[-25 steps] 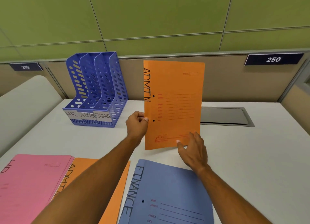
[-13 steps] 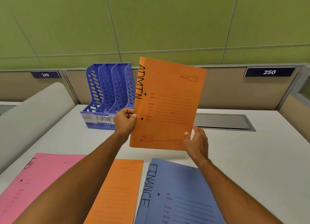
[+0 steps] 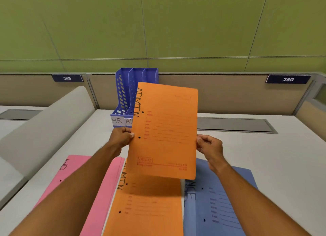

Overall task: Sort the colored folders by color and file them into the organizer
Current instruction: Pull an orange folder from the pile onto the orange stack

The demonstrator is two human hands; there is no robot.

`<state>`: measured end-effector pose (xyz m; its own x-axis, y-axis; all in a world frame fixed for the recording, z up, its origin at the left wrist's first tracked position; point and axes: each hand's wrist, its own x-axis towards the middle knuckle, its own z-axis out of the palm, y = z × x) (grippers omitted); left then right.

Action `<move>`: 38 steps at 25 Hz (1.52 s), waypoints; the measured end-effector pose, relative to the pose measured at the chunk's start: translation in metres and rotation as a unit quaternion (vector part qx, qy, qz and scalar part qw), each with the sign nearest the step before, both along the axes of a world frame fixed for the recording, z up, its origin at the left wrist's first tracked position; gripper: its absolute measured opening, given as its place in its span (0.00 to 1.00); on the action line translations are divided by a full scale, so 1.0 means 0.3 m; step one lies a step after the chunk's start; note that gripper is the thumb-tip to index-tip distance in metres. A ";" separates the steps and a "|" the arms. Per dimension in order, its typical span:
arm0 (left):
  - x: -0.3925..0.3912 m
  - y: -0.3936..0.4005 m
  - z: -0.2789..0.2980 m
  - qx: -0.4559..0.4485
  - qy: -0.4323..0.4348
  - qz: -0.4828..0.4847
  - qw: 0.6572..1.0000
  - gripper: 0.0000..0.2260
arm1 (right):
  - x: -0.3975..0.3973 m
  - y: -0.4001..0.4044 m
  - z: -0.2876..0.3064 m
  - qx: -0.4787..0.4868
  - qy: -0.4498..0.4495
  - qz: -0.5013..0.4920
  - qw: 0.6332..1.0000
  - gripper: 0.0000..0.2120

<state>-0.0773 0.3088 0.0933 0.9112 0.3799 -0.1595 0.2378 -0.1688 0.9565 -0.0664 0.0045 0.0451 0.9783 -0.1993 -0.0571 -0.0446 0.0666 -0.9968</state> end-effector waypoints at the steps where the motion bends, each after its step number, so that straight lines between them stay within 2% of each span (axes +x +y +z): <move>1: -0.016 0.033 -0.014 -0.005 0.009 -0.006 1.000 0.05 | -0.020 0.024 0.000 0.015 0.004 0.011 1.000 0.08; 6: -0.101 0.156 -0.091 -0.035 0.067 -0.033 0.997 0.05 | -0.115 0.138 -0.016 0.046 0.039 0.017 0.998 0.06; 9: -0.152 0.207 -0.139 -0.043 0.093 -0.042 0.994 0.07 | -0.152 0.184 -0.045 0.022 0.066 0.014 0.997 0.04; 12: -0.201 0.246 -0.184 -0.019 0.121 -0.067 0.990 0.09 | -0.189 0.218 -0.092 -0.022 0.105 0.003 0.994 0.02; 16: -0.258 0.278 -0.264 0.001 0.129 -0.068 0.989 0.01 | -0.242 0.242 -0.144 -0.081 0.152 -0.026 0.985 0.04; 20: -0.298 0.294 -0.335 0.025 0.159 -0.064 0.985 0.05 | -0.284 0.251 -0.194 -0.156 0.205 -0.038 0.966 0.01; 27: -0.378 0.249 -0.393 0.064 0.224 -0.072 0.970 0.09 | -0.344 0.238 -0.256 -0.274 0.261 -0.022 0.925 0.08; 31: -0.400 0.224 -0.393 0.079 0.234 -0.061 0.967 0.06 | -0.362 0.246 -0.255 -0.342 0.267 -0.021 0.901 0.06; 34: -0.410 0.212 -0.379 0.085 0.233 -0.047 0.968 0.04 | -0.369 0.246 -0.236 -0.347 0.272 -0.010 0.897 0.06; 38: -0.424 0.195 -0.360 0.096 0.238 -0.036 0.966 0.04 | -0.386 0.250 -0.206 -0.297 0.266 0.011 0.917 0.05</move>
